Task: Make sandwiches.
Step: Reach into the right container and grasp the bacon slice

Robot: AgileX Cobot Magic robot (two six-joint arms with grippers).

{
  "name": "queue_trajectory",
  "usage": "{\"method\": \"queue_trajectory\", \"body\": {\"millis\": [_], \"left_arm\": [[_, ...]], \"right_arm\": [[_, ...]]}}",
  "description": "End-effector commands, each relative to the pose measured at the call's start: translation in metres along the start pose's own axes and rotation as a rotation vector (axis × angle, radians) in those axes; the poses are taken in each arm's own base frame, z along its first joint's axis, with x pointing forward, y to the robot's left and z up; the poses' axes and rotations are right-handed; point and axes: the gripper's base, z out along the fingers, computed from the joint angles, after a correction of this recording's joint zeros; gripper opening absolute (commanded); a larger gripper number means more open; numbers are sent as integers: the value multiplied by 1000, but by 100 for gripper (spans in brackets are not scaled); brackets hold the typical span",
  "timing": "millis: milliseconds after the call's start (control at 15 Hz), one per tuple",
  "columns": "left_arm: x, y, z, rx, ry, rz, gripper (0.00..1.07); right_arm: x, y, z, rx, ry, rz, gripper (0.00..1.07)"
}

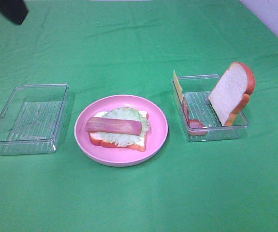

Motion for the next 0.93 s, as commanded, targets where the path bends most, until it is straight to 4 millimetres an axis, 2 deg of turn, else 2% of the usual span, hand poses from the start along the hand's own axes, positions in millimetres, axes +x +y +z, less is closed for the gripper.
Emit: {"method": "queue_trajectory", "body": {"millis": [67, 133, 200, 467, 533, 600, 733, 933], "left_arm": [[41, 7, -8, -13, 89, 3, 74], [60, 10, -11, -15, 98, 3, 74], [93, 17, -16, -22, 97, 7, 74], [149, 29, -29, -28, 45, 61, 74], [167, 32, -33, -23, 17, 60, 74], [195, 37, -37, -14, -39, 60, 74], [225, 43, -37, -3, -154, 62, 74], [257, 52, -35, -18, -270, 67, 74]], "right_arm": [[1, 0, 0, 6, -18, -15, 81], [1, 0, 0, 6, -18, -15, 81], [1, 0, 0, 6, -18, -15, 81], [1, 0, 0, 6, -18, -15, 81], [1, 0, 0, 6, -18, -15, 81], [1, 0, 0, 6, -18, -15, 81], [1, 0, 0, 6, -18, -15, 81], [0, 0, 0, 6, -21, -15, 81]]}}
